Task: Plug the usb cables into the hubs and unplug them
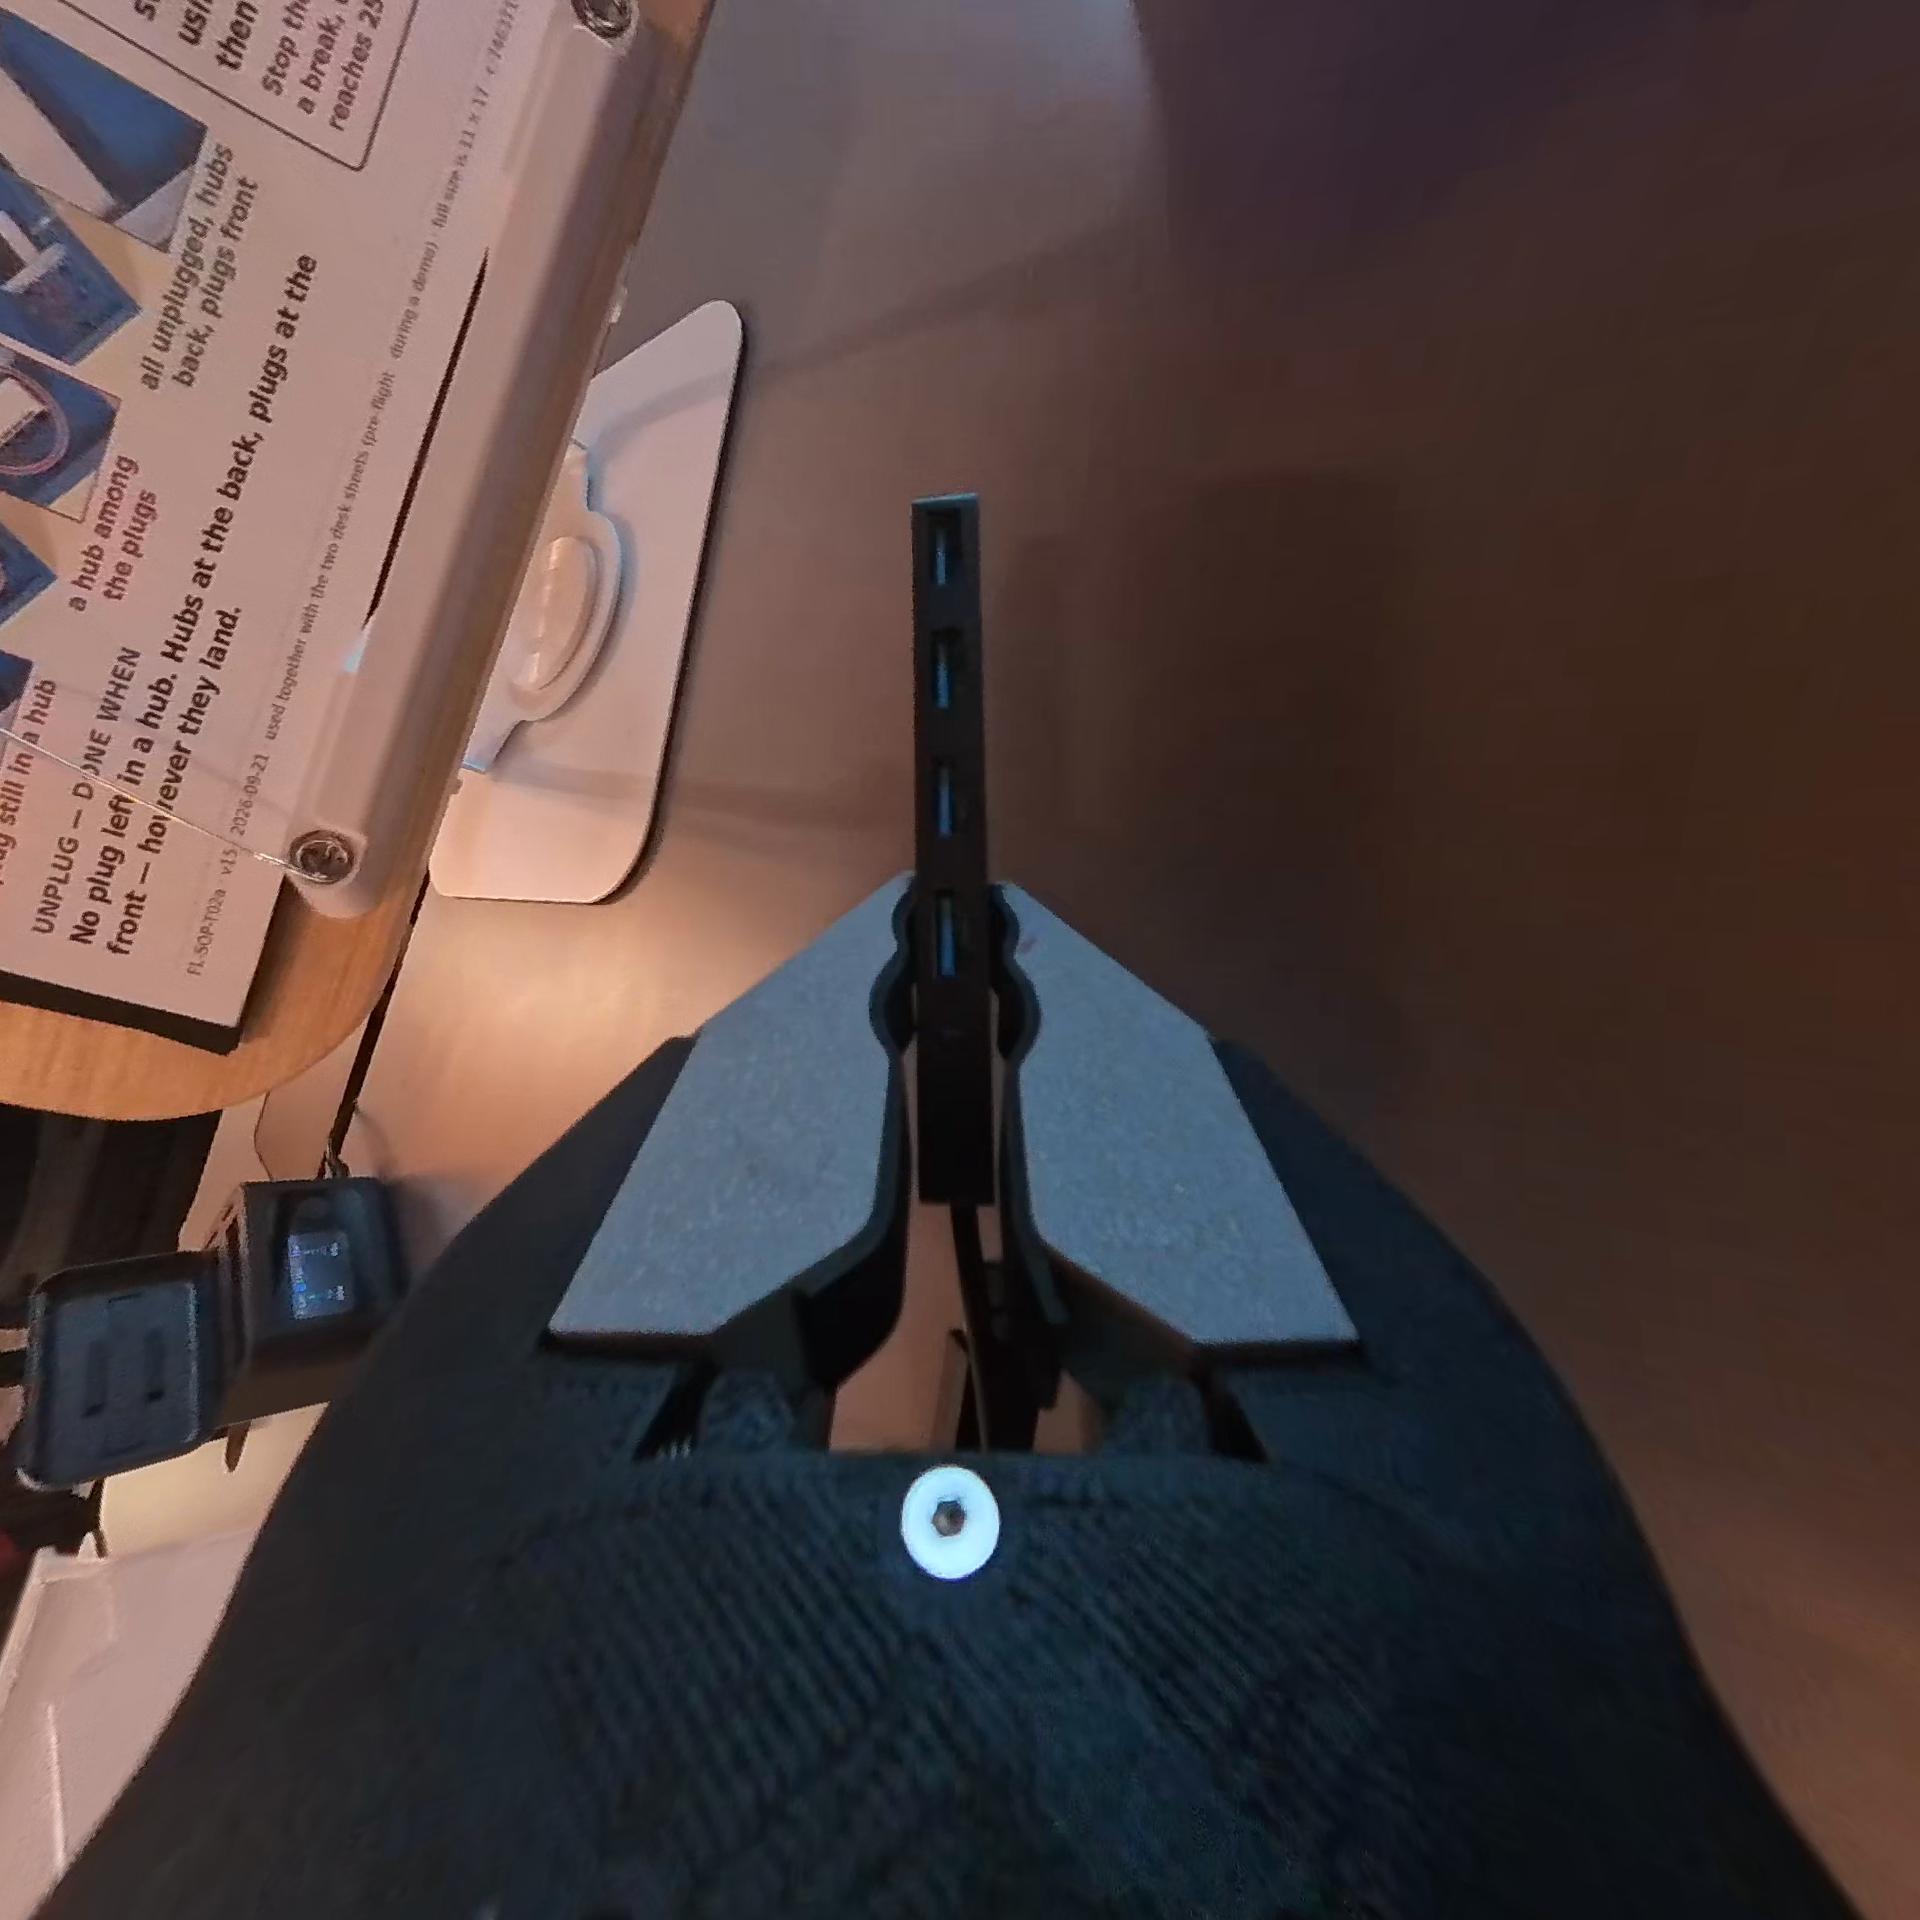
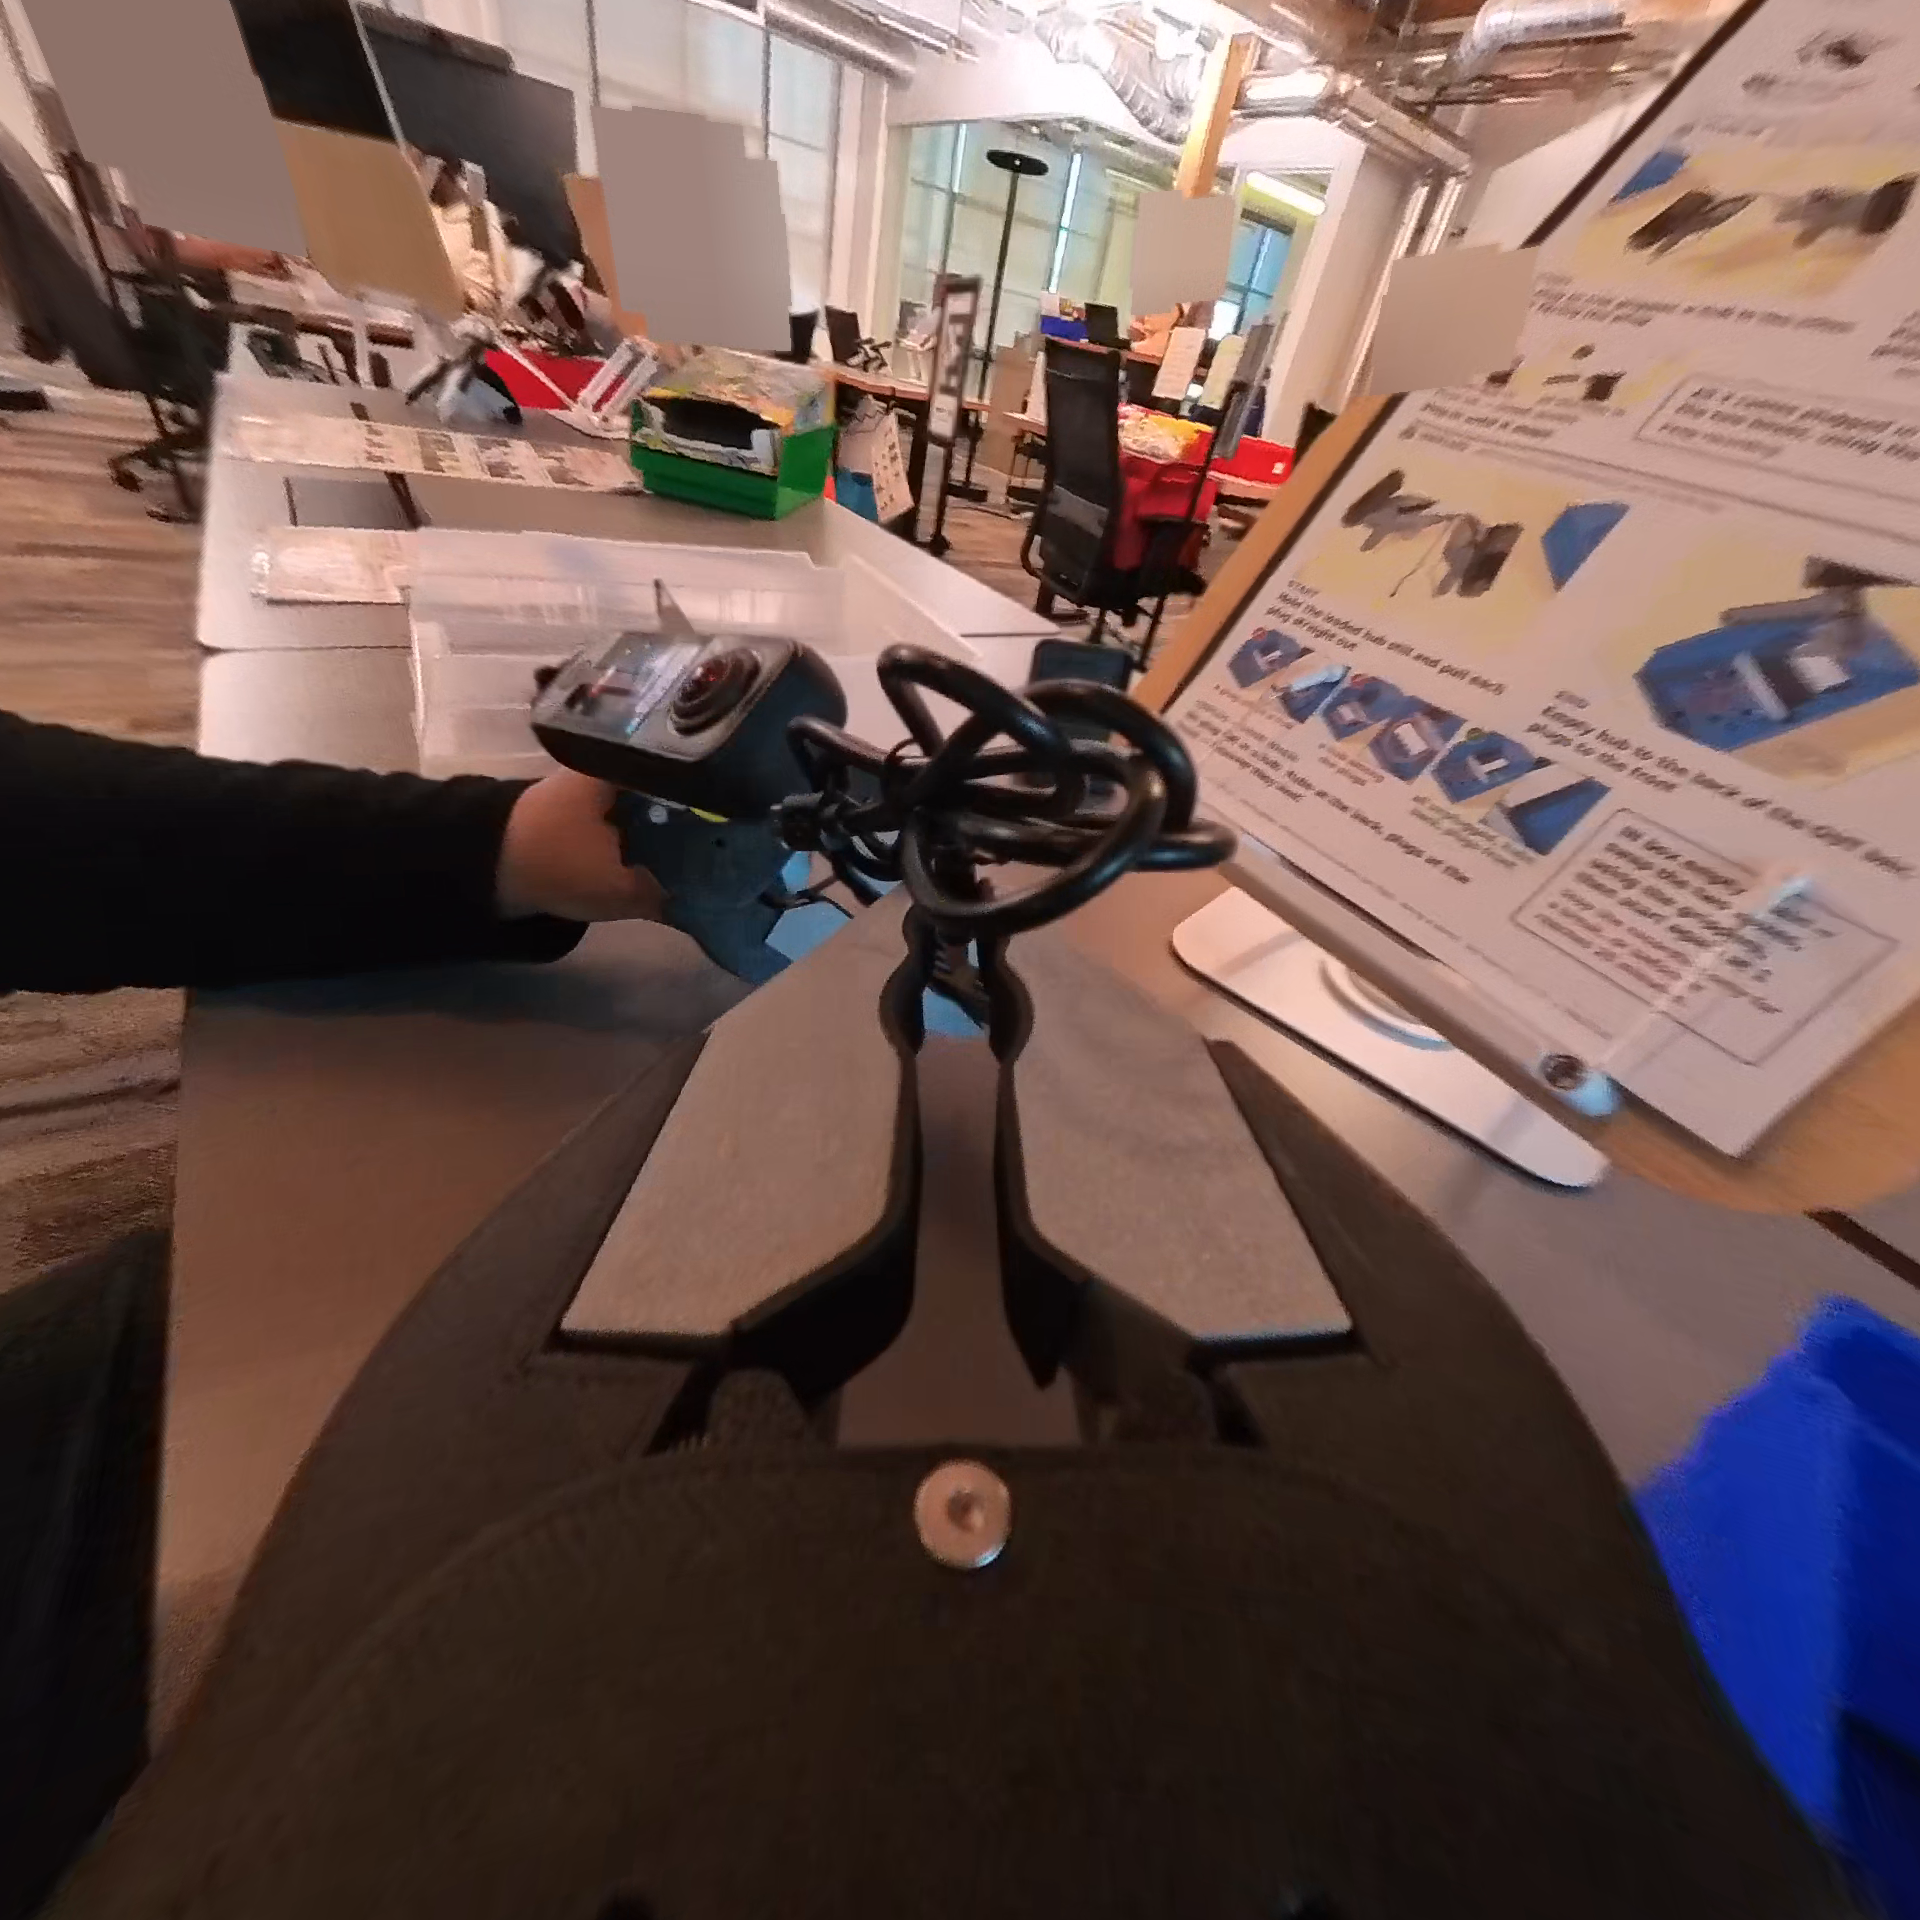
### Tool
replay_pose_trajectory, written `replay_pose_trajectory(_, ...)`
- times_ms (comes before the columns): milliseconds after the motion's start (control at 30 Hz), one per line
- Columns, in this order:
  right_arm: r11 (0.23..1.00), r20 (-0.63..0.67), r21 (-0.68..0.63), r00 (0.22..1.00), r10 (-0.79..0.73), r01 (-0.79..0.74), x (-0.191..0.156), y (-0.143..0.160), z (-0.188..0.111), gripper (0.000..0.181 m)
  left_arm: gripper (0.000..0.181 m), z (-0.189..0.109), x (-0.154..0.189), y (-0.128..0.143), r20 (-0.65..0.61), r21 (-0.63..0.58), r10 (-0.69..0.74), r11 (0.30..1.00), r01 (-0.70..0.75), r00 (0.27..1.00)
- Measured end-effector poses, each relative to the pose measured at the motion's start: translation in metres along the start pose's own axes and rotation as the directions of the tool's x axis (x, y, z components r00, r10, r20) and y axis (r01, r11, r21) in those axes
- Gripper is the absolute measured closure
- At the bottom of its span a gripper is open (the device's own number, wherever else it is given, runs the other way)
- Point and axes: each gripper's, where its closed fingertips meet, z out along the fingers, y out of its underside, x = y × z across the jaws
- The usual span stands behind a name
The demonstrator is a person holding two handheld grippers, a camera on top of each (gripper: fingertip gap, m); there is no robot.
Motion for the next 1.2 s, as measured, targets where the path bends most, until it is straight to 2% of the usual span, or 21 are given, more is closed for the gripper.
replay_pose_trajectory(133, 0.998, -0.111, -0.012, 0.992, -0.057, 0.056, 0.012, -0.029, -0.049, 0.178, 0.173, -0.001, -0.001, -0.001, 0.009, 0.004, 0.009, 1.0, -0.009, 1.0)
replay_pose_trajectory(267, 0.998, -0.205, 0.032, 0.978, -0.037, 0.045, 0.027, -0.049, -0.097, 0.178, 0.173, 0.001, 0.0, 0.0, 0.011, -0.003, 0.018, 1.0, -0.018, 1.0)
replay_pose_trajectory(433, 0.995, -0.248, 0.095, 0.968, 0.04, -0.017, 0.037, -0.055, -0.129, 0.178, 0.174, -0.001, 0.009, -0.009, -0.034, 0.045, 0.005, 0.999, -0.004, 0.999)
replay_pose_trajectory(533, 0.996, -0.226, 0.086, 0.973, 0.052, -0.034, 0.033, -0.049, -0.126, 0.178, 0.173, -0.006, 0.024, -0.021, -0.13, 0.107, -0.005, 0.994, 0.019, 0.992)
replay_pose_trajectory(700, 0.999, -0.117, -0.01, 0.992, 0.036, -0.038, 0.016, -0.019, -0.093, 0.178, 0.173, -0.016, 0.038, -0.035, -0.24, 0.181, -0.02, 0.981, 0.065, 0.97)
replay_pose_trajectory(933, 0.996, -0.033, -0.089, 0.999, 0.019, -0.022, 0.003, 0.009, -0.058, 0.178, 0.173, -0.018, 0.045, -0.04, -0.248, 0.2, 0.019, 0.979, 0.032, 0.969)
replay_pose_trajectory(1200, 0.997, -0.043, -0.076, 0.999, 0.014, -0.017, 0.005, 0.009, -0.069, 0.178, 0.173, -0.014, 0.049, -0.038, -0.187, 0.178, 0.097, 0.982, -0.063, 0.978)
